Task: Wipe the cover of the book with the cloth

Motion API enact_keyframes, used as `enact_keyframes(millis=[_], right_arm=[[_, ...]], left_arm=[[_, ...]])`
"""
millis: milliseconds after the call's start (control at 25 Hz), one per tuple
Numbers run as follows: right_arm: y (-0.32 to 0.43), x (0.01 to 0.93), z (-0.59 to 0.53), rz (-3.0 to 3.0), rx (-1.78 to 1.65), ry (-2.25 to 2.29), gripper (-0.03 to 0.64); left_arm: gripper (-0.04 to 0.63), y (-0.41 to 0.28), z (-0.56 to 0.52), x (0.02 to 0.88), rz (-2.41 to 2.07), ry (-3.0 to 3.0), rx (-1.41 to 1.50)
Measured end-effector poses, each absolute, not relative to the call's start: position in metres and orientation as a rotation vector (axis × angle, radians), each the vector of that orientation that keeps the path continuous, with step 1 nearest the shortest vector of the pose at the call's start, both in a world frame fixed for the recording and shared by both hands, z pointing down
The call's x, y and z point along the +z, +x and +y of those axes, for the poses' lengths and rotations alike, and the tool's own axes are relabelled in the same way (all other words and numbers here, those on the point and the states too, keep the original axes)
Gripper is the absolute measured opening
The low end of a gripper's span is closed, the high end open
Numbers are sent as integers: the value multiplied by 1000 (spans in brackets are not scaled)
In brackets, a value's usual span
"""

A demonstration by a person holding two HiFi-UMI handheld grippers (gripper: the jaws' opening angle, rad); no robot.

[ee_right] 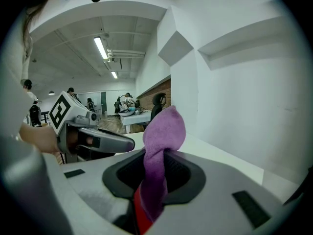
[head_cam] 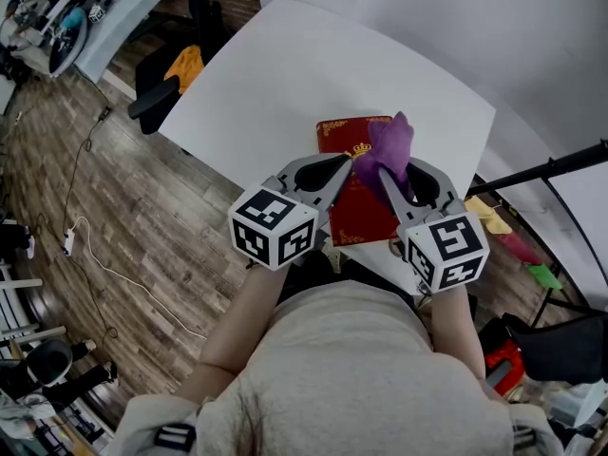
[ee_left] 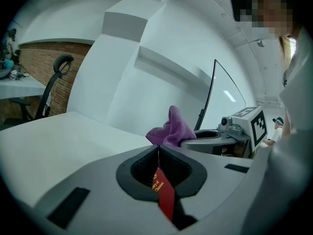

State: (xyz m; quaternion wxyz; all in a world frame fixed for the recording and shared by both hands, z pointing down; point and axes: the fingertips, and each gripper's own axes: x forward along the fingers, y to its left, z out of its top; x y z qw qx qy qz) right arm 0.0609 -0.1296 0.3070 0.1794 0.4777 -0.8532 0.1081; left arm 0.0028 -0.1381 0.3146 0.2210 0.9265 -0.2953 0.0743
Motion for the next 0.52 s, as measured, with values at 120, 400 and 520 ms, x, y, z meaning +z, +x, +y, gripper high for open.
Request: enact_keyframes(millis=[120,400,520], right_arm=[[62,309,-131,-2404,307,1358,103],[63,316,-129,-2391,325,1359,103],[65,318,-126,-2388,327,1356,103]], left_arm=[[23,2,-138,317,-812,2559,209],[23,5,-135,319,-797,2550,196],[23,8,-131,319,-794,2549,195]])
